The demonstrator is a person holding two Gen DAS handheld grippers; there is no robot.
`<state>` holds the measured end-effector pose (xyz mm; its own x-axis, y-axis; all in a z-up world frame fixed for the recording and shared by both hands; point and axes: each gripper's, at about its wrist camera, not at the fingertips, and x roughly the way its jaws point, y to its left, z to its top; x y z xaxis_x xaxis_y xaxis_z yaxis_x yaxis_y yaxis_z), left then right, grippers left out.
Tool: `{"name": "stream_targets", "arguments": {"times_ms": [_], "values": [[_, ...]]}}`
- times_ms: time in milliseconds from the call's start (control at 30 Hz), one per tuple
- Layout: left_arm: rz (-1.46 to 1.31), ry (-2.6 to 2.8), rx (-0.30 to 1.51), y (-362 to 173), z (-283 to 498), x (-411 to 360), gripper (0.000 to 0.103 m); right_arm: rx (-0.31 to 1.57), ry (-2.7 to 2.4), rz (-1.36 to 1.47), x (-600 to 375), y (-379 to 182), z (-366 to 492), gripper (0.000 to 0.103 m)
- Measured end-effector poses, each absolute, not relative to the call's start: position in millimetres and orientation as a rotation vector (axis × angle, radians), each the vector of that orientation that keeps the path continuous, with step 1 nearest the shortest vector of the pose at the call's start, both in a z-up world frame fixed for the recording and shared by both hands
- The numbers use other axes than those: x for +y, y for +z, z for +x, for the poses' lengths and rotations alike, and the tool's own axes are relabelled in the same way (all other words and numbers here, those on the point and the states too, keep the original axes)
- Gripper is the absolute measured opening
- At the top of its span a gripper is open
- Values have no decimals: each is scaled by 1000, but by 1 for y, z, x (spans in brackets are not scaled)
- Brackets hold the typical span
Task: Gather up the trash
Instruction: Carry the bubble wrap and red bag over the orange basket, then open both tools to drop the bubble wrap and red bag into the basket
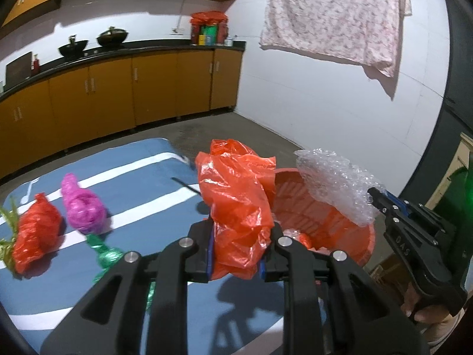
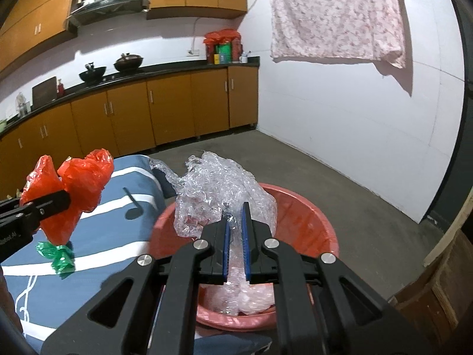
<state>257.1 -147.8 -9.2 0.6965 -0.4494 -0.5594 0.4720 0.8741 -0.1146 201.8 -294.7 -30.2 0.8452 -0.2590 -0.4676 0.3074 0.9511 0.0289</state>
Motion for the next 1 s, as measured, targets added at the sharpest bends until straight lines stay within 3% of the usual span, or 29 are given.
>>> {"name": "stream_targets", "arguments": {"times_ms": [567, 700, 867, 1000], "values": [[86, -636, 681, -41, 279, -232, 22, 494, -321, 178, -336, -48, 211, 8], [92, -645, 699, -50, 284, -244, 28, 504, -300, 215, -344, -53, 215, 9], [87, -638, 740, -64, 292, -247, 39, 523, -298, 228, -350, -61, 213, 34], [64, -615, 766, -71, 297, -236, 45, 529, -308, 240, -352, -65, 207, 44]]}}
